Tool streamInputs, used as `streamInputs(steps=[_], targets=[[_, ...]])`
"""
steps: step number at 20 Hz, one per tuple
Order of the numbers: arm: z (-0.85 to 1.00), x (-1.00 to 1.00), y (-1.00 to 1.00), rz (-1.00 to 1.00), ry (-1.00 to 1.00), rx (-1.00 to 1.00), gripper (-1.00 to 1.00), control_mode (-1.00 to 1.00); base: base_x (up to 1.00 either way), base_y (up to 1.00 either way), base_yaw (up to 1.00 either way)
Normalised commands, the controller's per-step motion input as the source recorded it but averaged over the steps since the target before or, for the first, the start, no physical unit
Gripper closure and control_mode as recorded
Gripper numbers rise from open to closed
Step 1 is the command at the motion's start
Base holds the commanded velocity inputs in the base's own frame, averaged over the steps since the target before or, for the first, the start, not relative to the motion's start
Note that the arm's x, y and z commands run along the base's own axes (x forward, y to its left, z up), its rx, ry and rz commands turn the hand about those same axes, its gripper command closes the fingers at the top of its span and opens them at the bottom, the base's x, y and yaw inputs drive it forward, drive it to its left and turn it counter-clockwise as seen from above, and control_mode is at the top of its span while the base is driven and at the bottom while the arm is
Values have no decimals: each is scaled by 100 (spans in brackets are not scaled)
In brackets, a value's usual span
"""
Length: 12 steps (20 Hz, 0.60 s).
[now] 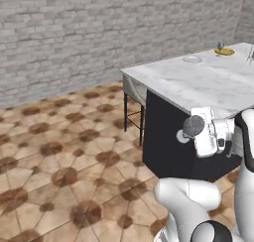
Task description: Retrieve the wine glasses from the counter and place one next to each plate.
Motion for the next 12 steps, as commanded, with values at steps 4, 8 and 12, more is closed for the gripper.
streamInputs(steps=[4, 8, 12], targets=[[0, 0, 0, 0, 0, 0, 100, 100, 100, 100, -8], [0, 0, 0, 0, 0, 0, 100, 100, 100, 100, -17], [0, 0, 0, 0, 0, 0, 100, 100, 100, 99, -20]])
